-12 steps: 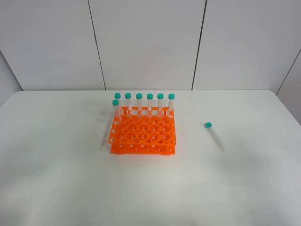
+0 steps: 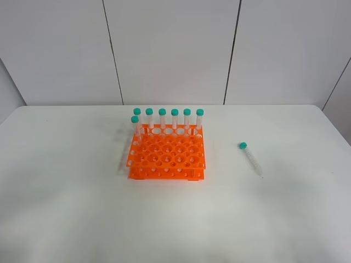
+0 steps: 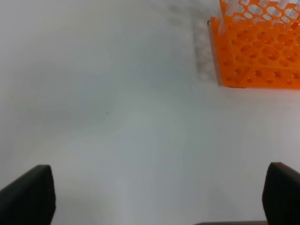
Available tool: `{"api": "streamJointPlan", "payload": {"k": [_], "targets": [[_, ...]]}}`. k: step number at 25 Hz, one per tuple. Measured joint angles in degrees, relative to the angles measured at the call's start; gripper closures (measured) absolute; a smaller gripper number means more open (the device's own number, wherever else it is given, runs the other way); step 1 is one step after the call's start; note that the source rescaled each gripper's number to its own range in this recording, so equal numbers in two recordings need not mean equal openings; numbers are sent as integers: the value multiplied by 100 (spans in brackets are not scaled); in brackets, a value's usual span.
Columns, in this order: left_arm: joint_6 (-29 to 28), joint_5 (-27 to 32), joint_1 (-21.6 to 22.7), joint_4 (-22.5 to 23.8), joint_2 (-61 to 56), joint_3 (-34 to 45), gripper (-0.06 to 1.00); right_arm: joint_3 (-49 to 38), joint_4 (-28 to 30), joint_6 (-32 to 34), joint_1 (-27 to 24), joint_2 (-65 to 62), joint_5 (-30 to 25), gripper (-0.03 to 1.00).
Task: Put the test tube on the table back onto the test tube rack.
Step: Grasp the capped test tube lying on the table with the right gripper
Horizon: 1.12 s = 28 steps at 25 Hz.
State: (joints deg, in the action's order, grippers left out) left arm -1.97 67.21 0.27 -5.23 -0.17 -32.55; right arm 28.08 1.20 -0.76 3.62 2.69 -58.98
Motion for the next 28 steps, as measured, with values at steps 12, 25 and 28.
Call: {"api": "streamJointPlan", "payload": {"k": [12, 25, 28], "targets": [[0, 0, 0, 0, 0, 0, -6, 0, 0, 0, 0, 0, 0, 6], [0, 0, 0, 0, 0, 0, -6, 1098, -19, -115, 0, 709, 293, 6], [0, 0, 0, 0, 0, 0, -6, 1496, -37, -185, 0, 1381, 435, 6]]}}
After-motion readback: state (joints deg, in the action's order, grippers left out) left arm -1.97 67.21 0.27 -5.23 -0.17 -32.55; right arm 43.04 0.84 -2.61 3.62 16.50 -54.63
